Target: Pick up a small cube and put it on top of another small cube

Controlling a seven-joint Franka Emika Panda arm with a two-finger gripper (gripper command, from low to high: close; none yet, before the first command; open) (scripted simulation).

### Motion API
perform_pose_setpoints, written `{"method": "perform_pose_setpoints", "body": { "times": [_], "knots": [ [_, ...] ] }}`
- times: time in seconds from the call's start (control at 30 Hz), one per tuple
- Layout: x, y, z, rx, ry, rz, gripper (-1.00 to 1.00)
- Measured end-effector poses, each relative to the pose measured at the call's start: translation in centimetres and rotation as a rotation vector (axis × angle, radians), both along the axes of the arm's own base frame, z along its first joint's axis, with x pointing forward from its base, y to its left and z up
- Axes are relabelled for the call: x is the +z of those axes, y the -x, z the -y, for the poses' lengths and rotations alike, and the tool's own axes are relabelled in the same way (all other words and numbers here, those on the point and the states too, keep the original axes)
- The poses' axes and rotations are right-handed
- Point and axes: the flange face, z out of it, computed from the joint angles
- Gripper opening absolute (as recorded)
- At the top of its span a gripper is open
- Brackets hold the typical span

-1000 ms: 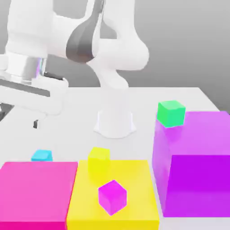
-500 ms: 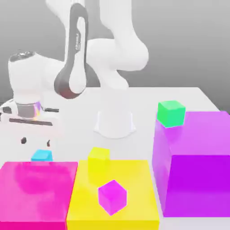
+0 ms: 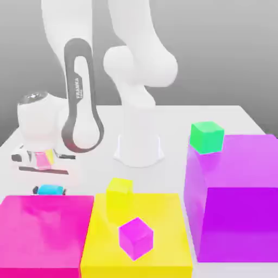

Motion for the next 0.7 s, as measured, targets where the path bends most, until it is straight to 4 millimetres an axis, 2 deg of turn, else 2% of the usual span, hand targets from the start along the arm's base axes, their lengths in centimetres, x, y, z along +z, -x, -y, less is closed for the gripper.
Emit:
{"method": "perform_pose_setpoints", "body": {
  "times": [0.13, 0.4, 0.6, 0.7],
  "knots": [
    [-0.1, 0.0, 0.0, 0.0, -0.001, -0.001, -1.0],
    [3.9, -0.5, 0.3, -0.004, 0.002, 0.01, -1.0],
    [6.3, 0.2, 0.1, -0.009, -0.001, -0.001, -1.0],
    [7.2, -1.0, -1.1, 0.004, 0.007, -0.018, -1.0]
  ]
}}
